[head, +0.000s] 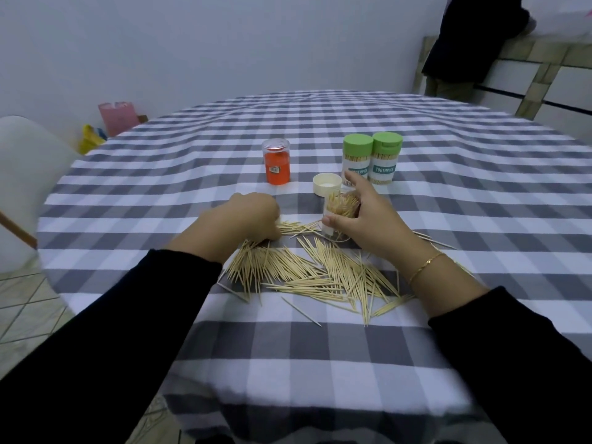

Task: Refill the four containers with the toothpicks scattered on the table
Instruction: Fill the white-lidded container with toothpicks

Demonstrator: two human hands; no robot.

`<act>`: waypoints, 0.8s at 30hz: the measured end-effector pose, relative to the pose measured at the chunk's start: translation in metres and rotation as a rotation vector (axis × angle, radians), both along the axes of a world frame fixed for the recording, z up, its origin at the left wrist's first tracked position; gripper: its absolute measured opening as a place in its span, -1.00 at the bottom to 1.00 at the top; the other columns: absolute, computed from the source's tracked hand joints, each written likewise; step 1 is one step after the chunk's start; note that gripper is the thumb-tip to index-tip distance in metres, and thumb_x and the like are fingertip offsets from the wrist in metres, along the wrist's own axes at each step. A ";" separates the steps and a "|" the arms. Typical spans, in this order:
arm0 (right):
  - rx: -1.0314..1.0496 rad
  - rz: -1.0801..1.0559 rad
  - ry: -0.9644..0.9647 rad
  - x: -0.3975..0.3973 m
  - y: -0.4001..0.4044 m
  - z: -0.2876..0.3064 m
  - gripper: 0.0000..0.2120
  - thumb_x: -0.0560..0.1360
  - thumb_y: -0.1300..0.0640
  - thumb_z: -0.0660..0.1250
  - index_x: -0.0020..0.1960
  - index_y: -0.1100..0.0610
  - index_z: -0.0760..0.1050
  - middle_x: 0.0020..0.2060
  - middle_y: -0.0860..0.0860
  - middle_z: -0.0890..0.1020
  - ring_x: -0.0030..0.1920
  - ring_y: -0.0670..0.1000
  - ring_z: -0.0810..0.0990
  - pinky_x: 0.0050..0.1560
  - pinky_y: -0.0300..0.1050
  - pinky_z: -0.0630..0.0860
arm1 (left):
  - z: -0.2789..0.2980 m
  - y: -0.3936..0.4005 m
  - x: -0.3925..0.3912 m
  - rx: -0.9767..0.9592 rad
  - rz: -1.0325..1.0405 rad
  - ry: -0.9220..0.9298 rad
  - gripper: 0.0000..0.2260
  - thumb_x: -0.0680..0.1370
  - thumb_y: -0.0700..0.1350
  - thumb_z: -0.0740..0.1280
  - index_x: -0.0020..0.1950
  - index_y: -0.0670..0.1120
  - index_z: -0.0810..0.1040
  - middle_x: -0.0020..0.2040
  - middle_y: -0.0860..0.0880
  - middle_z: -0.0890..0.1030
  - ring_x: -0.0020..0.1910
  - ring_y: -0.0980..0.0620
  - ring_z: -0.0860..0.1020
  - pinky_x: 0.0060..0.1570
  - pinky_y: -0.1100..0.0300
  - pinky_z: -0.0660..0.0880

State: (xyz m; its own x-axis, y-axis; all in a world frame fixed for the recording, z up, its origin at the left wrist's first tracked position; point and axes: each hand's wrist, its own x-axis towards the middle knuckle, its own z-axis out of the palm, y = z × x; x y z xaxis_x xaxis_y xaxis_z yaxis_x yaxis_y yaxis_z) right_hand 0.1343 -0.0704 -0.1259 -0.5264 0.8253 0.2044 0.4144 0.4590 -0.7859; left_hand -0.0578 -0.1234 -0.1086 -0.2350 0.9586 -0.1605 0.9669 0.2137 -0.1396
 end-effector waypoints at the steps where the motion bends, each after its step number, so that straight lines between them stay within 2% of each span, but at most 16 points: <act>1: -0.001 -0.008 0.010 0.000 0.000 -0.001 -0.19 0.43 0.03 0.46 0.52 -0.05 0.06 0.39 0.06 0.38 0.28 0.05 0.46 0.20 -0.08 0.47 | 0.000 0.001 0.000 0.008 -0.003 0.026 -0.85 0.56 -0.03 0.28 -0.05 -0.09 0.57 -0.16 -0.03 0.53 -0.06 -0.06 0.51 -0.03 0.07 0.36; 5: 0.015 -0.016 0.028 0.002 -0.001 -0.005 -0.20 0.44 0.04 0.45 0.52 -0.06 0.07 0.36 0.05 0.41 0.24 0.02 0.47 0.10 -0.19 0.43 | -0.003 0.004 0.002 0.052 0.010 0.128 -0.82 0.59 -0.11 0.22 -0.21 -0.04 0.47 -0.25 0.01 0.48 -0.09 -0.04 0.48 0.25 -0.06 0.24; 9: 0.035 -0.021 0.012 0.004 -0.001 -0.006 -0.22 0.44 0.01 0.44 0.51 -0.06 0.07 0.35 0.05 0.42 0.24 0.04 0.47 0.14 -0.12 0.47 | -0.008 0.005 0.007 0.113 0.013 0.254 -0.74 0.59 -0.15 0.19 -0.31 -0.01 0.37 -0.34 0.03 0.44 -0.15 -0.03 0.48 0.34 -0.07 0.15; 13: 0.057 -0.026 0.008 0.004 -0.001 -0.007 -0.23 0.44 0.01 0.44 0.51 -0.06 0.09 0.35 0.04 0.42 0.25 0.03 0.46 0.13 -0.16 0.43 | -0.013 0.006 0.012 0.134 0.043 0.315 -0.85 0.58 -0.15 0.25 -0.20 -0.02 0.46 -0.36 0.03 0.40 -0.20 -0.03 0.41 0.38 -0.06 0.11; 16: 0.065 -0.021 0.009 0.004 -0.001 -0.007 -0.23 0.44 0.01 0.44 0.51 -0.05 0.09 0.35 0.04 0.41 0.26 0.03 0.46 0.15 -0.13 0.45 | -0.018 0.005 0.011 0.174 0.049 0.322 -0.90 0.58 -0.13 0.25 -0.13 -0.01 0.49 -0.27 0.02 0.47 -0.15 -0.03 0.40 0.34 -0.05 0.15; 20: 0.080 -0.022 0.010 0.004 -0.002 -0.008 -0.24 0.45 0.02 0.44 0.51 -0.05 0.09 0.36 0.04 0.41 0.27 0.04 0.45 0.14 -0.16 0.42 | -0.021 0.005 0.005 0.220 0.032 0.318 -0.83 0.60 -0.11 0.20 -0.04 0.02 0.59 -0.17 0.02 0.55 -0.02 -0.03 0.49 0.29 -0.05 0.17; 24: 0.081 -0.025 0.026 0.004 -0.002 -0.008 -0.25 0.44 0.01 0.44 0.50 -0.07 0.11 0.33 0.04 0.43 0.23 0.01 0.47 0.11 -0.18 0.44 | -0.021 0.004 -0.002 0.296 -0.035 0.294 -0.78 0.64 -0.08 0.15 0.05 0.07 0.60 -0.10 0.02 0.62 0.02 -0.02 0.53 0.23 -0.02 0.20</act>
State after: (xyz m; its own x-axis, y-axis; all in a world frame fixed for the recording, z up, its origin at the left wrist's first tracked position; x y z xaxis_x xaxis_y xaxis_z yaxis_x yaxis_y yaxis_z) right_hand 0.1383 -0.0722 -0.1341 -0.4993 0.8184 0.2844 0.4070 0.5113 -0.7569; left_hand -0.0601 -0.1197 -0.1296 -0.1965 0.9615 0.1923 0.9022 0.2541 -0.3485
